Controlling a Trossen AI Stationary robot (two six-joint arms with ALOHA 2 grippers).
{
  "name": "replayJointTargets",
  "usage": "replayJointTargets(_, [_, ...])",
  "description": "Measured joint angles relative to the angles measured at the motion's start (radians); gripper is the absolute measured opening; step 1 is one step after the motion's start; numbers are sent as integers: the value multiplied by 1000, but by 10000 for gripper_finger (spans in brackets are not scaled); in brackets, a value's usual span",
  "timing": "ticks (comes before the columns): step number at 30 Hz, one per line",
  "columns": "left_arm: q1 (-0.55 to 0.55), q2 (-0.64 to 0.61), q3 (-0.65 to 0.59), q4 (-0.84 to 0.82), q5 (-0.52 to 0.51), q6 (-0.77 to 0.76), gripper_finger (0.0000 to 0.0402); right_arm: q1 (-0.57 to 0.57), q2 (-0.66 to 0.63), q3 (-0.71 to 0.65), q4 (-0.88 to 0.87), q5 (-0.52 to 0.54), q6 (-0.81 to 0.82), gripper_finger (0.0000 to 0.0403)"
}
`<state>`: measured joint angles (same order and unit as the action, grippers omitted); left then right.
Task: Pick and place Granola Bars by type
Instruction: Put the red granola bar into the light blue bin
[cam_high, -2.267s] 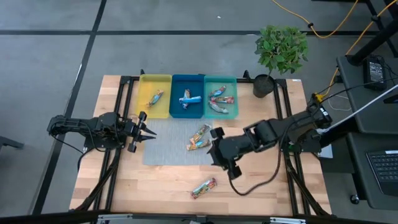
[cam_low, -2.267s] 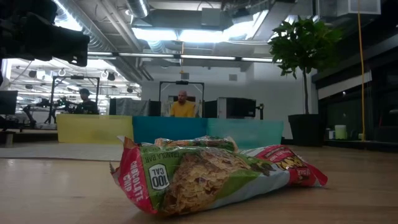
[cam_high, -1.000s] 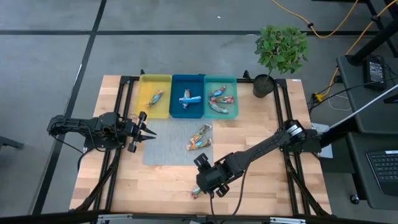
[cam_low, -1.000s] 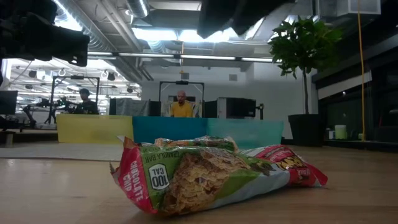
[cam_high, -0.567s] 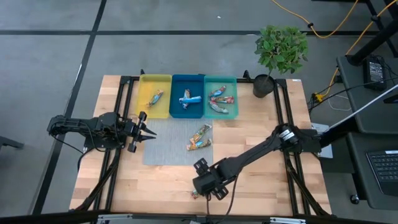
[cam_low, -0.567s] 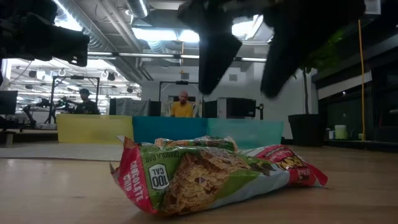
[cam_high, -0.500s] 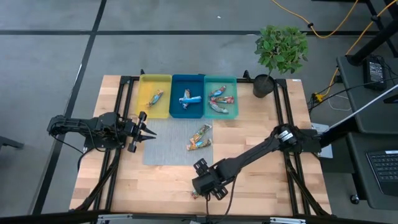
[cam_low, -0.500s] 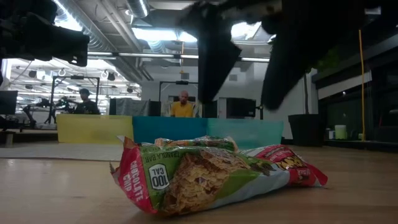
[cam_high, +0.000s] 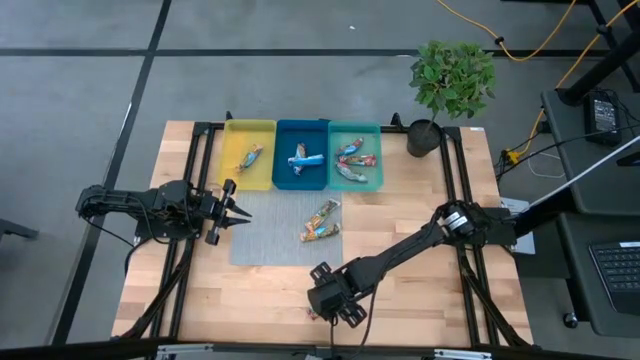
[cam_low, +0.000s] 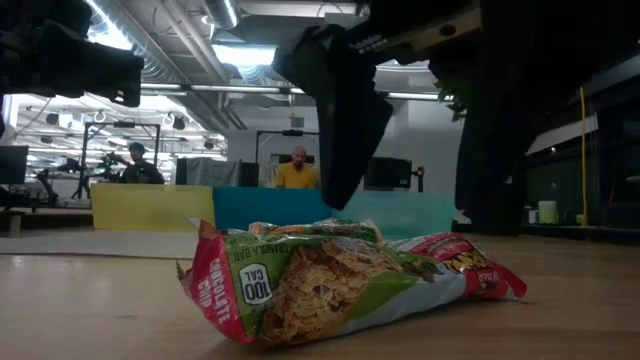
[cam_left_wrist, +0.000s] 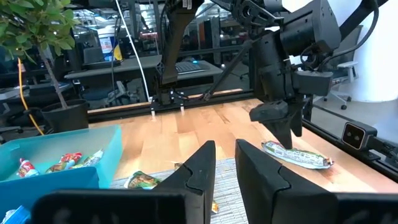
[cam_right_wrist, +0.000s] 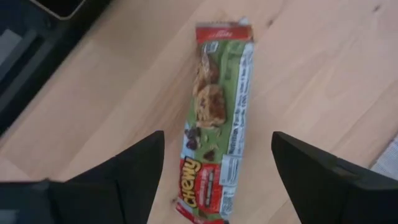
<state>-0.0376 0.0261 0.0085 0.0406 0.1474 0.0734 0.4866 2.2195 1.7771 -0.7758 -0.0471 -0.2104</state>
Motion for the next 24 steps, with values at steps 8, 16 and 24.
replayJointTargets(8, [0,0,0,0,0,0,55,-9,26,-2,16,-8,-3,296])
replayJointTargets(16, [0,0,0,0,0,0,58,-19,31,-94,113,-59,-7,296])
replayJointTargets(24, [0,0,0,0,0,0,54,-23,28,-107,133,-60,-5,295])
